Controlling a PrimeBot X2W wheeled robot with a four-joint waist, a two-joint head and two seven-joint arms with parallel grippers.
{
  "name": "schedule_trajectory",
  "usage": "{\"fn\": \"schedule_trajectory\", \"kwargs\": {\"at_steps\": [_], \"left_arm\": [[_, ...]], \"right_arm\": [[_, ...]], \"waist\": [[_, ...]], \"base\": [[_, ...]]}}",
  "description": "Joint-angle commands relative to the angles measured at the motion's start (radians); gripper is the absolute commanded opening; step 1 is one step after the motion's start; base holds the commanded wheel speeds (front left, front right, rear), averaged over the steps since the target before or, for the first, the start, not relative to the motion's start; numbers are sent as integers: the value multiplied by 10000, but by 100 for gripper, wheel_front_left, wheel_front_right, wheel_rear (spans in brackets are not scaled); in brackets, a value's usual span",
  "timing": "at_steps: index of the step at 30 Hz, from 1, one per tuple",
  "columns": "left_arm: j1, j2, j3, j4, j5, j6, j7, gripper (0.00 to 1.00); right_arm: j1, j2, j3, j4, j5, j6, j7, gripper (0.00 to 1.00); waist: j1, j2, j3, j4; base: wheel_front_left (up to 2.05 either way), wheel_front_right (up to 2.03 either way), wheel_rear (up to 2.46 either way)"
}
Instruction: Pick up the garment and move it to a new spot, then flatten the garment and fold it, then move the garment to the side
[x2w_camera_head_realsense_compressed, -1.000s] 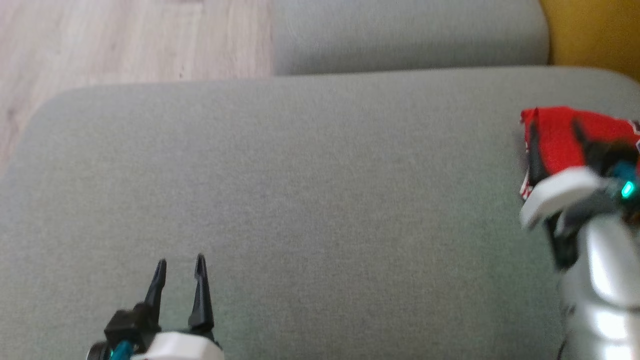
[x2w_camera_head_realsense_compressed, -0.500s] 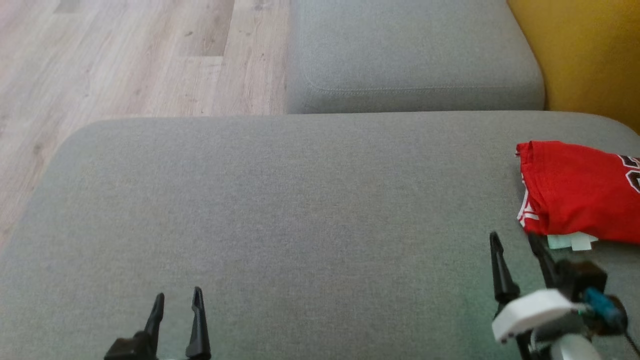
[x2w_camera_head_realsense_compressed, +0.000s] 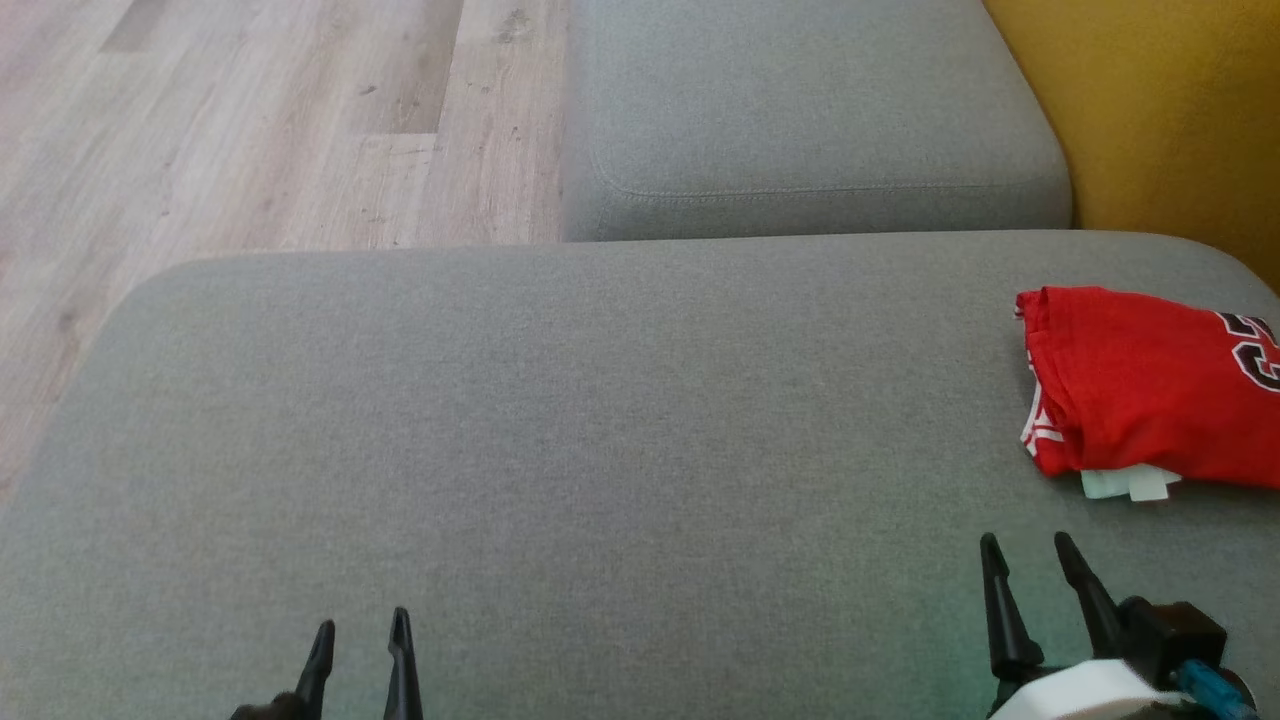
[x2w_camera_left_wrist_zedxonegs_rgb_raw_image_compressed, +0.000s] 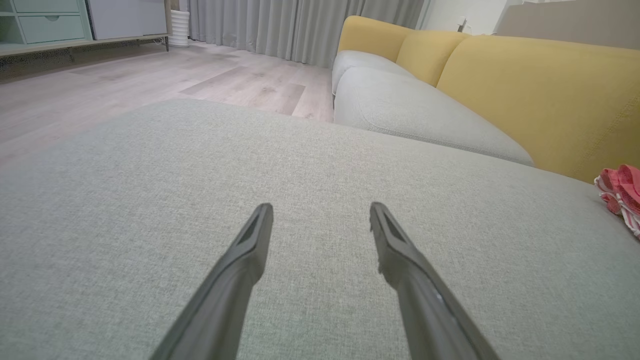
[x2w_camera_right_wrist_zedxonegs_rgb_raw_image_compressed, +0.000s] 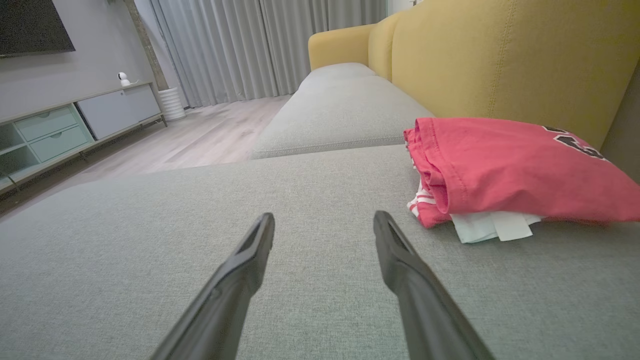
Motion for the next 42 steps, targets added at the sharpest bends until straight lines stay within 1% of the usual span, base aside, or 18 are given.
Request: {"fn": "schedule_trajectory", "kwargs": {"at_steps": [1,18,19,22,42], "left_arm": [[-401,130,339,-331,-22,34,-47,100],[-408,160,219,-524,-64,112,65,100],[80,24,-58,-198,-5,89,103,0],[184,-95,-64,174,-23,83,109,0],[-221,-397,777,203,-1552,-460,606,0]], "right_arm": [[-298,-58,275,-383,4,65,-154,100],[-304,-57,445,-656,-144,65,-31,100],[91,2,213,-257,-76,0,10,0],[177,6,232,206,-46,-2,24,0],[-234,-4,29,151,2176,8,437,0]], "waist": [[0,-1,-3,2],[0,-1,16,100],[1,-1,16,102],[1,-1,20,102],[1,-1,214,9]], "base": [[0,0,0],[0,0,0],[0,0,0],[0,0,0],[0,0,0]]}}
